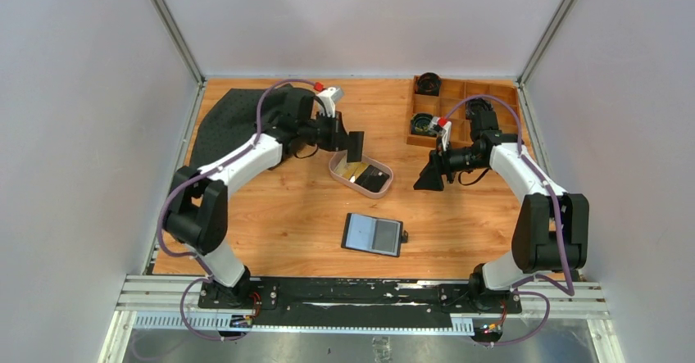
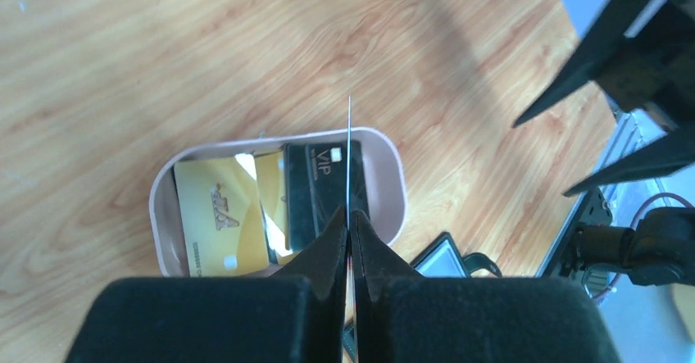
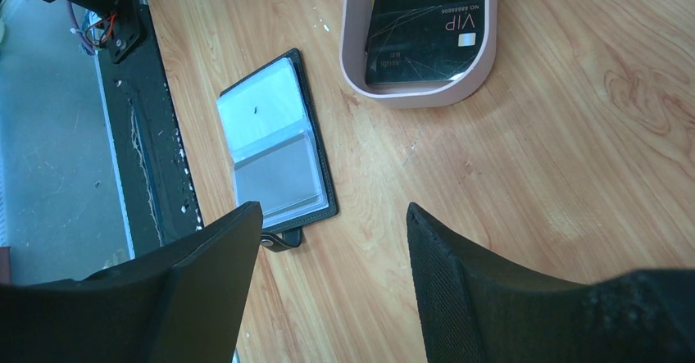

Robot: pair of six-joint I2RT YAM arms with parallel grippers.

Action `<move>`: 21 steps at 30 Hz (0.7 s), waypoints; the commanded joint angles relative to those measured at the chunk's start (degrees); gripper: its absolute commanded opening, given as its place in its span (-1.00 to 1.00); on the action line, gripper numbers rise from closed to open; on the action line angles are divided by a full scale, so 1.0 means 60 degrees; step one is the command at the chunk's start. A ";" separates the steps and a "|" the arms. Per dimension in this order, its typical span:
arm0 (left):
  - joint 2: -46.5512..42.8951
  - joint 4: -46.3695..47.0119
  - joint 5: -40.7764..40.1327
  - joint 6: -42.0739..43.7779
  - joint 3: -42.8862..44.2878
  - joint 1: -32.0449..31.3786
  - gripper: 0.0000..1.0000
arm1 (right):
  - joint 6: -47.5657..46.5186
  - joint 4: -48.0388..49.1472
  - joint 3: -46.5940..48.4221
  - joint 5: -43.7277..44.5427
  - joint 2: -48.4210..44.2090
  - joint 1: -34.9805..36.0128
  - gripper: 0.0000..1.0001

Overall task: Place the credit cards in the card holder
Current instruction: Pick up the credit card from the storage box, then insert the credit card into the card holder.

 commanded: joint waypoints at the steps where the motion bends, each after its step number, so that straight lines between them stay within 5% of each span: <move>1: -0.0817 0.0347 0.0455 0.0696 -0.0492 0.0012 -1.00 | -0.0374 -0.0181 0.0121 -0.0079 -0.0318 0.0125 0.38; 9: -0.3367 0.1175 0.1737 0.0309 -0.3026 -0.0037 -1.00 | -0.0741 -0.0276 0.0020 -0.0092 -0.0677 0.0123 0.38; 21: -0.5315 0.3220 0.1049 -0.1296 -0.6232 -0.1423 -1.00 | -0.0952 -0.0433 0.0003 -0.0083 -0.0637 0.0135 0.38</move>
